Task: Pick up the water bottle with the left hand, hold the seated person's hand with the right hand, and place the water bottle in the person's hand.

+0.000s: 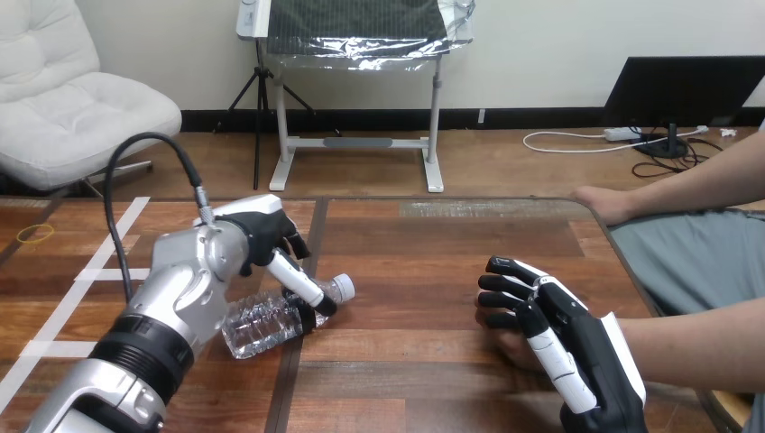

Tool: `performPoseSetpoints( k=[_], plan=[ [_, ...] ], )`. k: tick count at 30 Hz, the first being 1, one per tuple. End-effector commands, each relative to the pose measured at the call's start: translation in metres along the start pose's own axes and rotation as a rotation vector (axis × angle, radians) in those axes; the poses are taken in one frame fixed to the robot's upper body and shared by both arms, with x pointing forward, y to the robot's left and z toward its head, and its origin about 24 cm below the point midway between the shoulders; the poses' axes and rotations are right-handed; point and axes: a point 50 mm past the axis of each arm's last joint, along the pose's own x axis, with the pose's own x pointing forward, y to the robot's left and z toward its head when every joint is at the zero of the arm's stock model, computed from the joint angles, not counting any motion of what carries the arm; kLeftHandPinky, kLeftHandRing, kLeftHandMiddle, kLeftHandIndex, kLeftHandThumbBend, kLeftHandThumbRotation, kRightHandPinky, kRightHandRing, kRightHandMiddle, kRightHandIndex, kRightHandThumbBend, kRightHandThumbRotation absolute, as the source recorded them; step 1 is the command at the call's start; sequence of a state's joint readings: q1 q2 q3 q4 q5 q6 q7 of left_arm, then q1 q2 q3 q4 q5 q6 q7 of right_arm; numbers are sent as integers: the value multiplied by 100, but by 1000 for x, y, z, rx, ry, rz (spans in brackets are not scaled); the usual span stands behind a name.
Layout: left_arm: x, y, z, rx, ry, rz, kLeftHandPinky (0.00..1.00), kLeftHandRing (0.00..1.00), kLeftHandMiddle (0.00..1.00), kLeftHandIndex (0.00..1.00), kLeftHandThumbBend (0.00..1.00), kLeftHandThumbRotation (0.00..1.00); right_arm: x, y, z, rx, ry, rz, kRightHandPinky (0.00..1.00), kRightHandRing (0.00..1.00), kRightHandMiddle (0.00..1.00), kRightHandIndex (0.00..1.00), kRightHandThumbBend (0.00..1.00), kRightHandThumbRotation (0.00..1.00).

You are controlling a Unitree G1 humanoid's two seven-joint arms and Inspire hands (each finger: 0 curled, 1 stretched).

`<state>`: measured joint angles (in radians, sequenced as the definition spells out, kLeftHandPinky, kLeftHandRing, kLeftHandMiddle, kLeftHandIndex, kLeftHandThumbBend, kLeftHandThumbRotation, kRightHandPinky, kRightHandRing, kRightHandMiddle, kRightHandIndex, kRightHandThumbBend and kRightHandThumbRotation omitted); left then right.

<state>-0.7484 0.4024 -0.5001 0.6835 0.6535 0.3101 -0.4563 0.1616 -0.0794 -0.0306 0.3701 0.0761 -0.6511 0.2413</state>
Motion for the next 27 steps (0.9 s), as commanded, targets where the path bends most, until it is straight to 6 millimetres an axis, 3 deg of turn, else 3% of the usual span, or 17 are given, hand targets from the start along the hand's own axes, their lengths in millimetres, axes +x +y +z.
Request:
performPoseSetpoints(
  k=[1,27],
  plan=[
    [-2,13,7,40,-15,55,100,92,84,77,100,36,13,3,16,-6,-90,7,68,74,76,78,81,80],
    [-1,6,12,108,5,22,100,94,89,84,100,37,14,4,16,-4,-96,12,68,74,76,78,80,79]
  ],
)
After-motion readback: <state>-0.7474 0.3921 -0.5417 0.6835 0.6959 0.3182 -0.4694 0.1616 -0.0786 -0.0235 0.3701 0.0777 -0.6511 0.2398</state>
